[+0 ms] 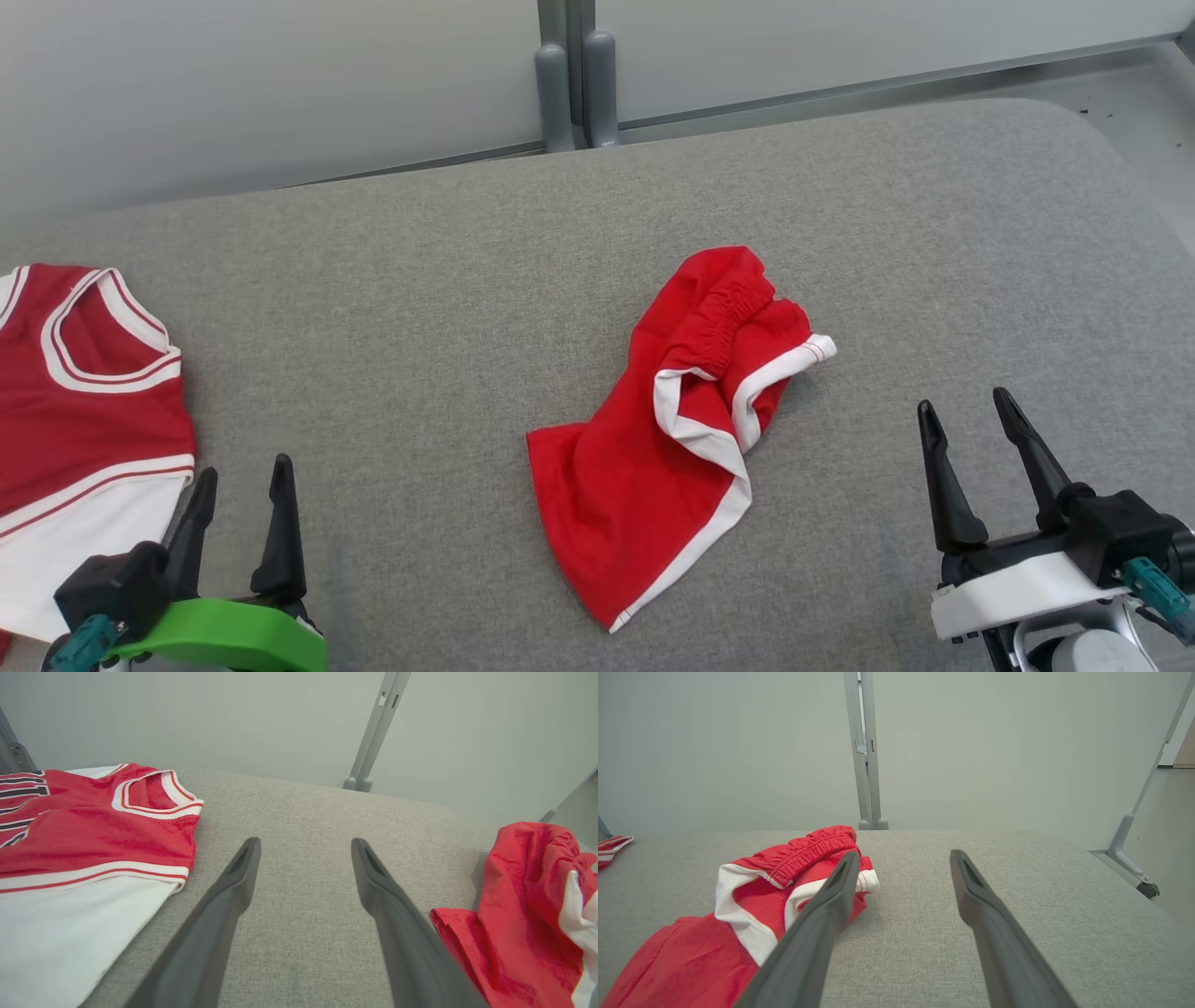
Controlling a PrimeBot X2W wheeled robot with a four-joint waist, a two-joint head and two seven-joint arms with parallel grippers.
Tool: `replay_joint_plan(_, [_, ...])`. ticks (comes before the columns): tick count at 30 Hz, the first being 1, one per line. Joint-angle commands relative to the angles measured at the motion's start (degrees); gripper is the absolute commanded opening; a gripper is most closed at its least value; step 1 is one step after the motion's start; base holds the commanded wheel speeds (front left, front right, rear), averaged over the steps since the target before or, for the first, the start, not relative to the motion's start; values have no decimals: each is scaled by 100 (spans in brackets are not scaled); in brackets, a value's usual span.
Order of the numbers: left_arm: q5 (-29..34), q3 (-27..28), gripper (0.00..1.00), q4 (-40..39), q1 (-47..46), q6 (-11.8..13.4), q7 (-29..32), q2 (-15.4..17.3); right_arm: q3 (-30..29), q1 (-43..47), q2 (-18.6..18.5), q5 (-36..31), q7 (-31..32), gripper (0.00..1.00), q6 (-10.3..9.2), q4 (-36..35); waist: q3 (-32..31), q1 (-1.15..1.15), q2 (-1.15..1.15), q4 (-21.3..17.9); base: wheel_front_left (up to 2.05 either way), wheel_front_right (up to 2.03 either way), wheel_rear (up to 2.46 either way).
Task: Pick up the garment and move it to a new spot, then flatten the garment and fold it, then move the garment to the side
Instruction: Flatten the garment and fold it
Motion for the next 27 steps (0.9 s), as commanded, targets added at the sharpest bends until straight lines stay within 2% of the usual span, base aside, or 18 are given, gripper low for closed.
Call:
replay_joint_plan(1, [145,133,100,-63,123,-59,-47,12,-39,67,-33,-13,-21,100,1,39,-31,0,69,57,0,0,0])
replay_joint_plan(3, [387,355,100,-20,287,-171,-39,-88,-97,110,-50,-26,-21,100,1,77,-61,0,69,138,0,0,0])
replay_joint_plan(5, [625,561,100,48,425,-387,-39,-208,-146,145,-48,-35,-21,100,1,123,-99,0,69,210,0,0,0])
replay_joint_plan(11, [1339,1214,100,419,880,-1231,-36,-560,-228,278,-56,-41,-21,100,1,282,-267,0,69,410,0,0,0])
replay_joint_plan(18, [2011,1848,100,754,1218,-2006,-37,-954,-297,351,-59,-48,-21,100,1,415,-336,0,69,597,0,0,0])
replay_joint_plan(27, [2455,2453,100,1092,1351,-2377,-37,-1420,-399,423,-68,-106,-21,100,1,593,-413,0,69,721,0,0,0])
